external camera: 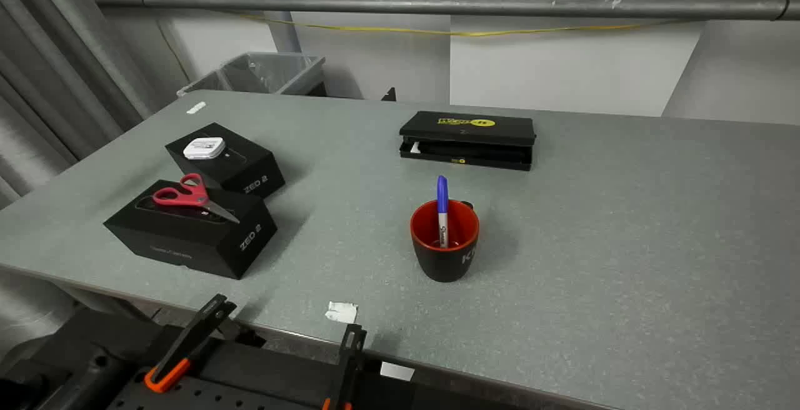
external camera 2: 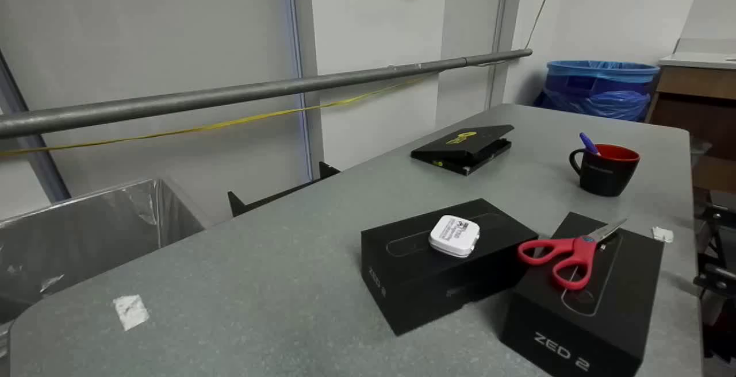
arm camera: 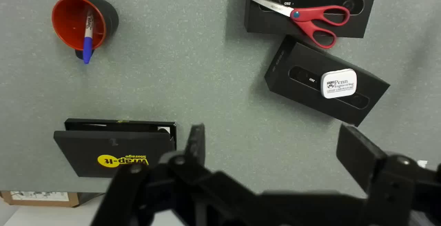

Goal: Take the pen out of the mug and put it on the counter

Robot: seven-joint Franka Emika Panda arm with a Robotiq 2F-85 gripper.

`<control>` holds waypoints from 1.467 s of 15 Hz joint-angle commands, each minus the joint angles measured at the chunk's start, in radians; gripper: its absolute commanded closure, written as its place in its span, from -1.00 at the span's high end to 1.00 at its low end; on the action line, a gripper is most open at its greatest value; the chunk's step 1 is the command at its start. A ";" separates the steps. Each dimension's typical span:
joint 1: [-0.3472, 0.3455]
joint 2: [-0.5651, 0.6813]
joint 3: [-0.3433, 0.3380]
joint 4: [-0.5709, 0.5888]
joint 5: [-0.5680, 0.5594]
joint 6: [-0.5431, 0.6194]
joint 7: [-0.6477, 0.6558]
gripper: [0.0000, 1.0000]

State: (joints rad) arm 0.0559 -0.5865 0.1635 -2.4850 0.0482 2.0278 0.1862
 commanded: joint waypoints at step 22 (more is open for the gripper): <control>-0.148 0.026 -0.347 -0.191 -0.094 0.183 -0.396 1.00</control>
State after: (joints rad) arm -0.0836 -0.5613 -0.1938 -2.6773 -0.0522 2.2132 -0.2060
